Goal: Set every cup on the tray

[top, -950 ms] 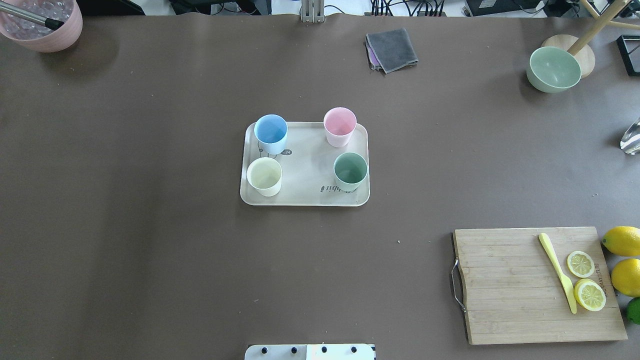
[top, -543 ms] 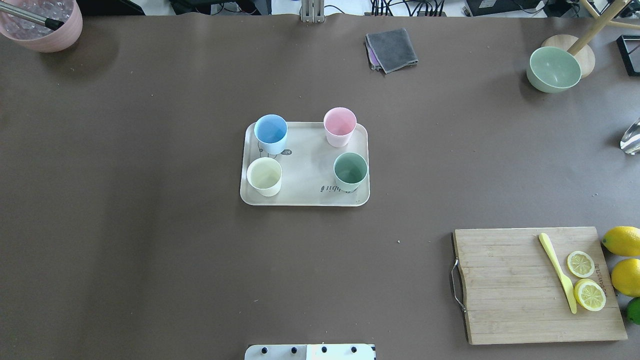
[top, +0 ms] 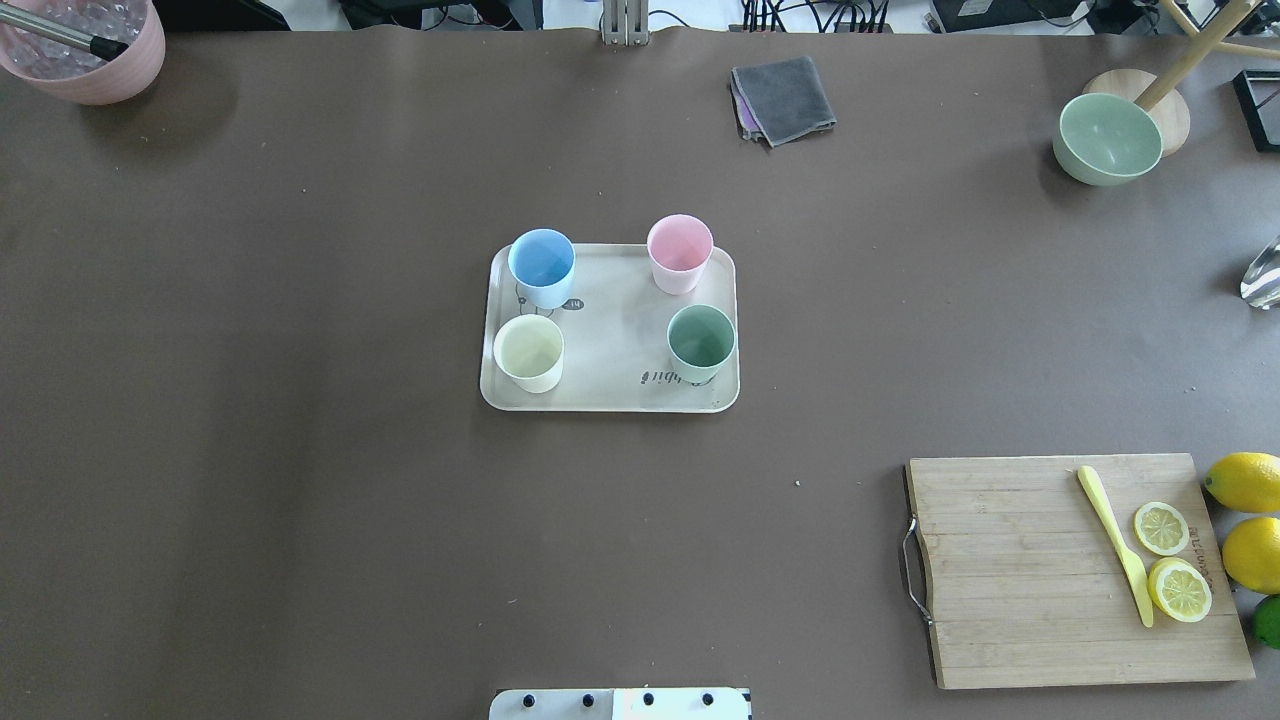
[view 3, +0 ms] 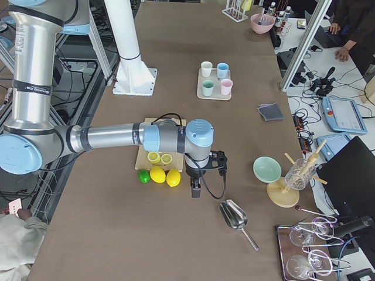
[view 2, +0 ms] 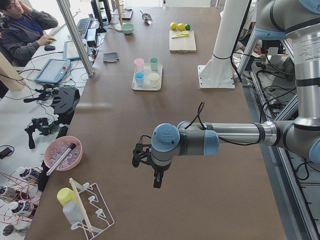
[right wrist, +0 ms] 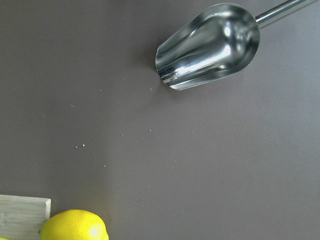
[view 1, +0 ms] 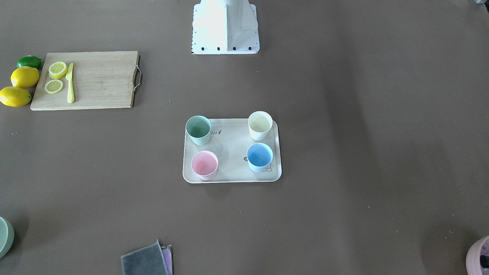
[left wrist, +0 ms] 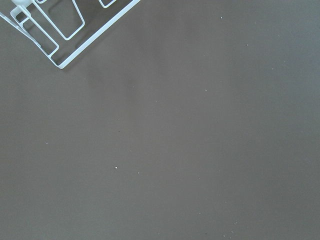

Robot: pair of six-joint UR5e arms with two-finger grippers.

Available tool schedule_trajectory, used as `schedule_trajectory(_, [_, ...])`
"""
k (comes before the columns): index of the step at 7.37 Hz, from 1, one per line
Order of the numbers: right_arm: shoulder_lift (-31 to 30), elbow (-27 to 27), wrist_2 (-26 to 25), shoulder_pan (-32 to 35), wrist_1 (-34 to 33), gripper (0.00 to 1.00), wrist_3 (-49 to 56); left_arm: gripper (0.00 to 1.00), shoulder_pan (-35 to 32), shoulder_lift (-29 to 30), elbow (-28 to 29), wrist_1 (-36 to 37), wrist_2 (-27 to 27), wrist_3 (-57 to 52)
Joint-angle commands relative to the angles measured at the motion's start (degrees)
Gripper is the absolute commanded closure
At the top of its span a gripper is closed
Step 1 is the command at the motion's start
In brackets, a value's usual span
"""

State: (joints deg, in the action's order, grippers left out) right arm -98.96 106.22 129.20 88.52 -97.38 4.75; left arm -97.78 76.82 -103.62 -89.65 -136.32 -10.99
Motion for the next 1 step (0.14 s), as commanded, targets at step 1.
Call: schedule_trajectory(1, [0.00,0.04,0.00,-0.02,0.00,0.00,0.00,0.02,-0.04,0.00,-0.09,0.00,0.00,0.00])
